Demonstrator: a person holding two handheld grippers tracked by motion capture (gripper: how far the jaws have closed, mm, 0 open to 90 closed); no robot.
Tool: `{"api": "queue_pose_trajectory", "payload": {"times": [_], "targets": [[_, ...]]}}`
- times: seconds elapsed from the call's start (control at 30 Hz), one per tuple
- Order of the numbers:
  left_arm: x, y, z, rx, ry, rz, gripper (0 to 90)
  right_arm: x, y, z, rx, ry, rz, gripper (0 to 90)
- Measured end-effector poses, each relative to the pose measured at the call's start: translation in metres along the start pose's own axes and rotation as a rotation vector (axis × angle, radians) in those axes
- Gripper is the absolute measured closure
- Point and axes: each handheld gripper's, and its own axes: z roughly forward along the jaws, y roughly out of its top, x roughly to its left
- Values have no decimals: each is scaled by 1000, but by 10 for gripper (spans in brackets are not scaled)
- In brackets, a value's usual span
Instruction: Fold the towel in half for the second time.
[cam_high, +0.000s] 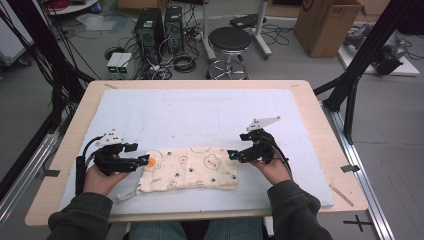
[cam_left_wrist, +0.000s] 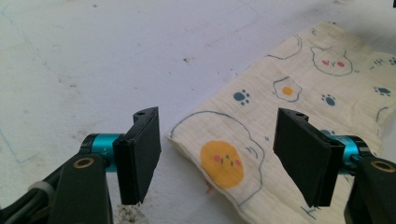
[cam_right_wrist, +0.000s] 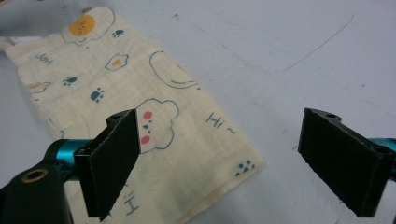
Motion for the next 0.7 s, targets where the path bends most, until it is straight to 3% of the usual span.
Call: {"api": "queue_pose_trajectory", "payload": {"times": [0.3,0.5,0.7], "targets": [[16,2,7,1,21,-37,382,-14,12,11,34,-11,20,157],[21,1,17,14,15,-40,435,-25,18,19,49,0,36,280],[27,-2,29,52,2,-49,521,-28,16,29,105,38,41,437]]}}
